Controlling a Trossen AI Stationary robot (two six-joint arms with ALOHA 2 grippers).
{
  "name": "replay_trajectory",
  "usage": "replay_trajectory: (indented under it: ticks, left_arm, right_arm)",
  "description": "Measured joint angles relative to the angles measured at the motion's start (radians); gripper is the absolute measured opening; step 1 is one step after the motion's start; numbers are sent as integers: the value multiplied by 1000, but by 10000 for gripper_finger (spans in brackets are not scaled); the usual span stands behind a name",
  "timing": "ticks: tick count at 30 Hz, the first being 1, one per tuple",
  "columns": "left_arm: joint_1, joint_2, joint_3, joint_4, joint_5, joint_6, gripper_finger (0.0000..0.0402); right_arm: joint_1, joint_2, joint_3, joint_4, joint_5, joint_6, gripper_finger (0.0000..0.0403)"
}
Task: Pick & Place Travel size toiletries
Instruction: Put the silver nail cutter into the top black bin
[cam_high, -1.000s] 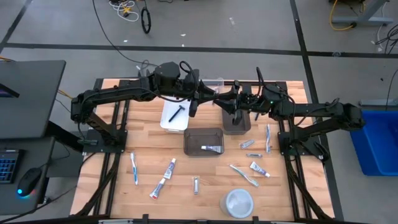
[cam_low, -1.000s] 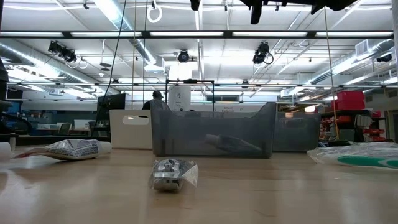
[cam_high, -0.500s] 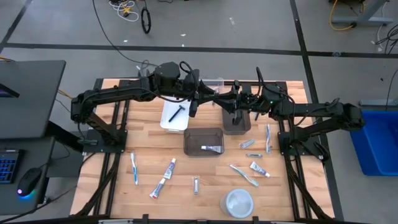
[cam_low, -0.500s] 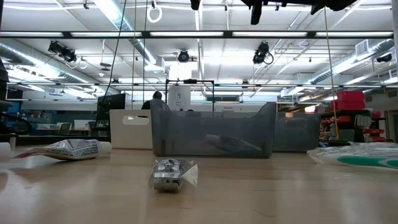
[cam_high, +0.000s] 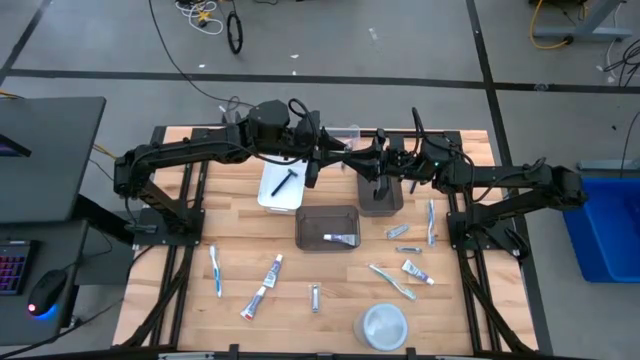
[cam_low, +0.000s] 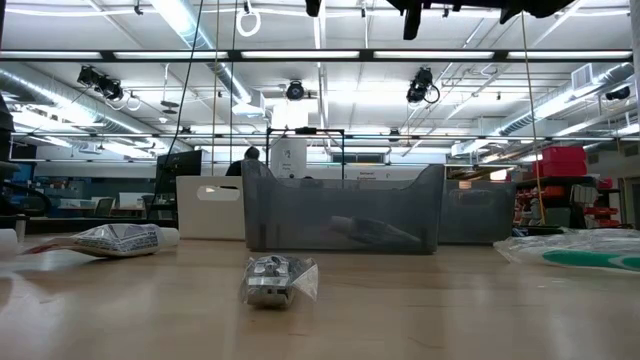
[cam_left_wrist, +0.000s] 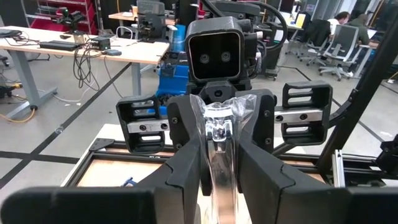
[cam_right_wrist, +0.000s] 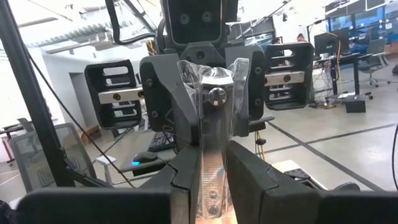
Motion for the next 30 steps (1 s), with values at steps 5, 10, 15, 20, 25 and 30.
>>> replay_trajectory:
  ticks: [5, 10, 15, 20, 25, 30]
  left_arm:
    - [0, 0, 0, 0, -5, -8, 121]
    - [0, 0, 0, -2, -17, -10, 157]
    - [2, 0, 0, -6, 0, -12, 184]
    - [7, -18, 0, -45, 16, -26, 188]
    - [12, -51, 0, -85, 22, -29, 186]
    - [19, -95, 0, -128, 27, -25, 183]
  right_arm:
    - [-3, 0, 0, 0, 0, -3, 70]
    - [-3, 0, 0, 1, -3, -3, 71]
    - [-3, 0, 0, 1, -9, -4, 70]
    - [-2, 0, 0, 6, -10, -6, 70]
    - [-3, -8, 0, 14, -10, -33, 70]
    - [-3, -30, 0, -1, -6, -50, 68]
